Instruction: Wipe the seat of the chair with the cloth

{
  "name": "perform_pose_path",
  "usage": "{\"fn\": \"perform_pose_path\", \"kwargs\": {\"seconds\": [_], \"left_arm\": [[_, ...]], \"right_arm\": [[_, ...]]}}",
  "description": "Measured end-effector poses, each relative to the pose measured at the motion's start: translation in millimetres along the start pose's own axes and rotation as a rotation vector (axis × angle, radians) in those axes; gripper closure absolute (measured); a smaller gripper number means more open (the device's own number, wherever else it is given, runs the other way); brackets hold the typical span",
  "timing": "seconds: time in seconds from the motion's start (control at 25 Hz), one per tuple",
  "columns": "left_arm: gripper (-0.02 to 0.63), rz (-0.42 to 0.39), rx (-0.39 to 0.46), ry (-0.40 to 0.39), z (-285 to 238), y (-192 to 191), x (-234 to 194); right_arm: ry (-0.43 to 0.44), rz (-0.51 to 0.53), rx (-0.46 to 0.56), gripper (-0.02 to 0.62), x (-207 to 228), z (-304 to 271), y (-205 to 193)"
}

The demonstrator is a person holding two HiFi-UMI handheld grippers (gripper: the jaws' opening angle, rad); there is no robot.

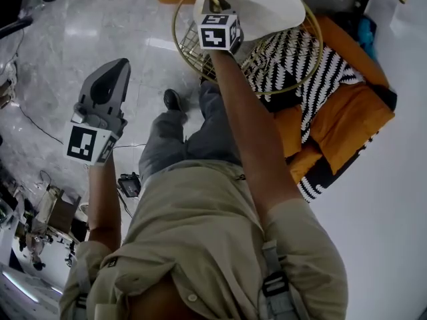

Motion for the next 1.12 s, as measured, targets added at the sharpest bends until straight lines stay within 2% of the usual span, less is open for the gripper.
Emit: {"fn": "perform_pose_path", "kwargs": {"seconds": [0.12,0.24,0.32,0.44,0.56,0.72,0.8,0.92,1.0,1.12], "left_arm": [[0.591,0.001,0.017,-0.006,0.4,1.7,2.3],[0.591,-0.017,-0.004,-0.021,-1.8,3.2,5.6],[0.591,-0.031,-0.016,-0.035,-4.1,3.7,9.0],[0.591,-0.024,0.007,-0.033,-10.7,10.0,15.7],[0.591,-0.016,0.023,-0.047,-13.9,12.3,21.8],[0.591,-0.03,0.034,-0.064,-12.9,14.7,28.4],[0.591,-0.025,0.052,-0.068,-16.4,17.1,26.9],[0.591,-0.025,0.025,-0.055,-18.7,13.2,18.1],[0.591,-0.019,0.009,-0.043,-15.1,7.2,14.0],[0.591,-0.004,-0.003,-0.03,-11.8,-0.8,6.8]], "right_arm": [[-0.018,-0.002,-0.003,0.515,10.6,7.0,-6.2],[-0.082,-0.036,-0.012,0.515,51.8,22.7,-21.1],[-0.167,-0.096,-0.019,0.515,95.1,40.9,-38.1],[-0.342,-0.213,-0.043,0.515,167.3,75.6,-70.3],[-0.431,-0.231,-0.063,0.515,205.4,98.5,-91.3],[-0.41,-0.178,-0.063,0.515,202.6,104.6,-93.4],[-0.403,-0.179,-0.063,0.515,199.9,97.5,-90.1],[-0.393,-0.192,-0.063,0.515,190.2,79.8,-81.4],[-0.358,-0.201,-0.055,0.515,170.4,66.2,-72.6],[-0.255,-0.172,-0.031,0.515,119.6,37.6,-47.5]]}}
Point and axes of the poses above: the fingertips, and each gripper's own axes: z backward along the fingers, x to its right, y out of its top, the point moved 8 cm from there along z, backward along the fingers, and after that the axes turned 9 degrees about -z, right-handed, at the moved point
